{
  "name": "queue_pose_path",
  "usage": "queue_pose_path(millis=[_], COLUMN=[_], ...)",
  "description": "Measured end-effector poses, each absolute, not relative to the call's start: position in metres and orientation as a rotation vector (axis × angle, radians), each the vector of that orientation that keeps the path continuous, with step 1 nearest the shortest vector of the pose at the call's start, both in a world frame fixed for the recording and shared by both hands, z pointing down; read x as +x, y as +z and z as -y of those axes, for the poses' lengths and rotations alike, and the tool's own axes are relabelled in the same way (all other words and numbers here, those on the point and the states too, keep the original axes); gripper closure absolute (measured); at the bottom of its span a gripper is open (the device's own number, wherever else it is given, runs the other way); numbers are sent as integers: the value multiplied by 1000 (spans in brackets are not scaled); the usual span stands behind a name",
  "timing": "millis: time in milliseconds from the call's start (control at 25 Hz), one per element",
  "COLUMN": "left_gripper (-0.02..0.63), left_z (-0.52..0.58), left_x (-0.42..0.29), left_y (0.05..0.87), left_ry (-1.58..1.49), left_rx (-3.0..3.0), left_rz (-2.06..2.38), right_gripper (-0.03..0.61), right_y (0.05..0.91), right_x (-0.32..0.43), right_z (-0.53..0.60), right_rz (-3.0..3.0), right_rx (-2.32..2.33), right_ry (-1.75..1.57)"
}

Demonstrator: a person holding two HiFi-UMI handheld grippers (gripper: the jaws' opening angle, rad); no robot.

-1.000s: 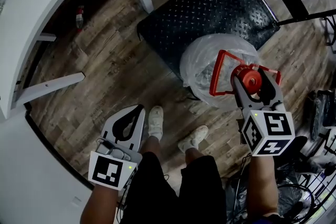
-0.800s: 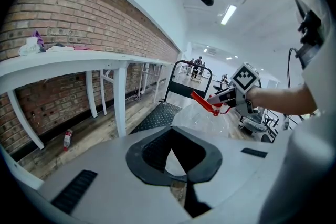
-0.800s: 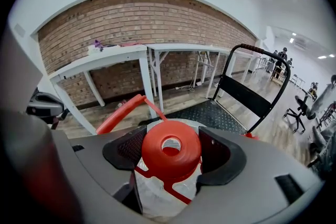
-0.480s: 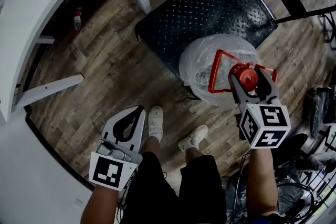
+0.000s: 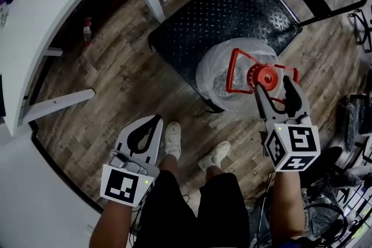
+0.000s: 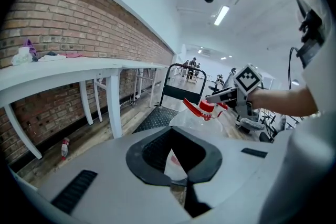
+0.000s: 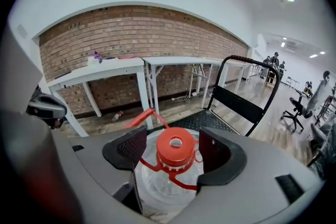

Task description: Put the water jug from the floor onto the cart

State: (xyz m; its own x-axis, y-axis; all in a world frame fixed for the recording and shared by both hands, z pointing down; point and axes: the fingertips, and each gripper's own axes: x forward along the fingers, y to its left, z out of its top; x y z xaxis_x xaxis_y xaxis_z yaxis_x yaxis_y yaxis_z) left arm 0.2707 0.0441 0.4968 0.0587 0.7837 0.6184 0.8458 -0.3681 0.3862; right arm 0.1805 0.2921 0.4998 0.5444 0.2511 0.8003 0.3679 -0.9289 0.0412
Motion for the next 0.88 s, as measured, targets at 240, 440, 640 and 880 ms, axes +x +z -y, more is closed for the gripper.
queue_pose_path(millis=[240, 440, 640, 880], left_gripper=[615, 615, 615, 615], left_z=[-68, -89, -102, -98], left_x=[284, 292, 298, 311], left_y=[478, 444, 396, 338], left_ry=[-1106, -1015, -944, -907], left_rx=[-2211, -2210, -2214, -2254], left_rz=[1774, 1842, 1914, 1976], right_gripper=[265, 275, 338, 454], right_y=[461, 409, 346, 280], right_x=[169, 152, 139, 136], right_z=[-286, -282, -276, -255], right_rz=[543, 584, 671, 773], right_rx=[-2675, -2727, -2771, -2805], right_ry=[-1230, -1117, -1017, -923])
